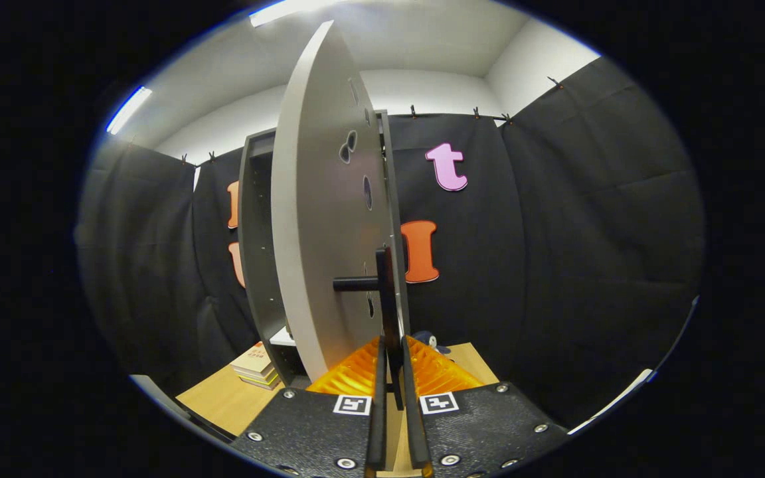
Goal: Open the shoe cabinet door, grab the shoes and put them into the shoe cabinet, then close the shoe cabinet door.
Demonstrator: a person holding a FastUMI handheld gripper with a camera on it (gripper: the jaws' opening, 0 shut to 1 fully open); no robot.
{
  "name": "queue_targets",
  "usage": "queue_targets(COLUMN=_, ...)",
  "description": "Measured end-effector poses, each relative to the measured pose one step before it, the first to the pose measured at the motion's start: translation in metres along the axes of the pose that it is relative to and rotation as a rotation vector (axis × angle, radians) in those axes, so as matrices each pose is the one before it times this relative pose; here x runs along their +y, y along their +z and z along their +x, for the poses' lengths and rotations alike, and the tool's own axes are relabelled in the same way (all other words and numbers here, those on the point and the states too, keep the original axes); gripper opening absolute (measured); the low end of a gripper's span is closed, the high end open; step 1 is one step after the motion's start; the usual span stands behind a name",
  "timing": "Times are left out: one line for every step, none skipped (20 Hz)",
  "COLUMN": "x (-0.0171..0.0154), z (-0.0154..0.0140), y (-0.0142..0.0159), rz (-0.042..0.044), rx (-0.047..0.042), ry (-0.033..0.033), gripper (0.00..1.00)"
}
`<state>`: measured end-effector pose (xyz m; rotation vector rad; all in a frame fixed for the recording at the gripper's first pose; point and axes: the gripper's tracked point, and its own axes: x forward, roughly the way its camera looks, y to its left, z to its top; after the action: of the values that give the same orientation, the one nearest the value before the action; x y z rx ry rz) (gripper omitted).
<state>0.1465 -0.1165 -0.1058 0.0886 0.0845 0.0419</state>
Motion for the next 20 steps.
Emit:
queue_targets(x=-0.00779, z=0.00018, y=0.00051, rz=0.00038, rx=-0.00375, ry=-0.01204, gripper=0.14)
queue_targets(x=-0.00448, z=-0.00185, y=-0.00038, rz=-0.00033, rx=-0.001, ry=-0.01141, gripper=0.13)
queue_targets(x=-0.00445, z=-0.00158, y=0.00022, rz=0.00286, rx=-0.00274, ry=-0.01092, gripper=0.12)
queue_targets(x=-0.00294, z=-0.00167, y=-0.00056, rz=0.0019, rx=-0.00221, ry=-0.00936, gripper=0.12)
queue_targets(x=-0.00358, z=-0.00283, y=0.00055, rz=-0.00224, rx=-0.00312, ry=-0.00684, gripper=0.11)
queue_targets(x=-0.00396, z=-0.00326, y=0.00126, rz=-0.00548, rx=-0.00742, ry=-0.0137, gripper=0.12)
queue_targets(x=-0.00479, z=-0.00035, y=0.00164, rz=-0.00965, rx=-0.00411, ry=-0.02239, gripper=0.12)
queue_targets(x=-0.00588, z=-0.00484, y=0.00065, rz=-0.00856, rx=-0.0022, ry=-0.02986, gripper=0.11)
queue_targets(x=-0.00543, z=-0.0045, y=0.00245, rz=-0.00644, rx=-0.00832, ry=-0.03284, gripper=0.11)
queue_targets(x=-0.004, z=-0.00602, y=0.00261, rz=-0.00411, rx=-0.00666, ry=-0.03029, gripper=0.11)
queue_targets(x=-0.00088, z=-0.00339, y=0.00066, rz=-0.00155, rx=-0.00134, ry=-0.02284, gripper=0.11)
queue_targets(x=0.00206, z=-0.00549, y=-0.00089, rz=0.00332, rx=0.00302, ry=-0.02346, gripper=0.12)
queue_targets(x=0.00398, z=-0.00629, y=-0.00114, rz=-0.00018, rx=0.00717, ry=-0.02009, gripper=0.12)
queue_targets(x=0.00498, z=-0.0061, y=-0.00189, rz=-0.00861, rx=0.00448, ry=-0.02183, gripper=0.12)
queue_targets(x=0.0041, z=-0.00378, y=0.0006, rz=-0.01438, rx=-0.00195, ry=-0.03131, gripper=0.11)
queue_targets(x=0.0115, z=-0.0051, y=-0.00187, rz=-0.00367, rx=0.00096, ry=0.00052, gripper=0.11)
queue_targets(x=0.00998, z=-0.00533, y=-0.00255, rz=0.00092, rx=0.00405, ry=-0.01219, gripper=0.12)
queue_targets(x=0.00711, z=-0.00485, y=-0.00192, rz=-0.0046, rx=-0.00052, ry=-0.01352, gripper=0.12)
queue_targets(x=0.00819, z=-0.0064, y=-0.0025, rz=-0.00445, rx=-0.00089, ry=-0.01224, gripper=0.12)
queue_targets(x=0.00864, z=-0.00633, y=-0.00529, rz=0.00461, rx=0.00939, ry=-0.00816, gripper=0.12)
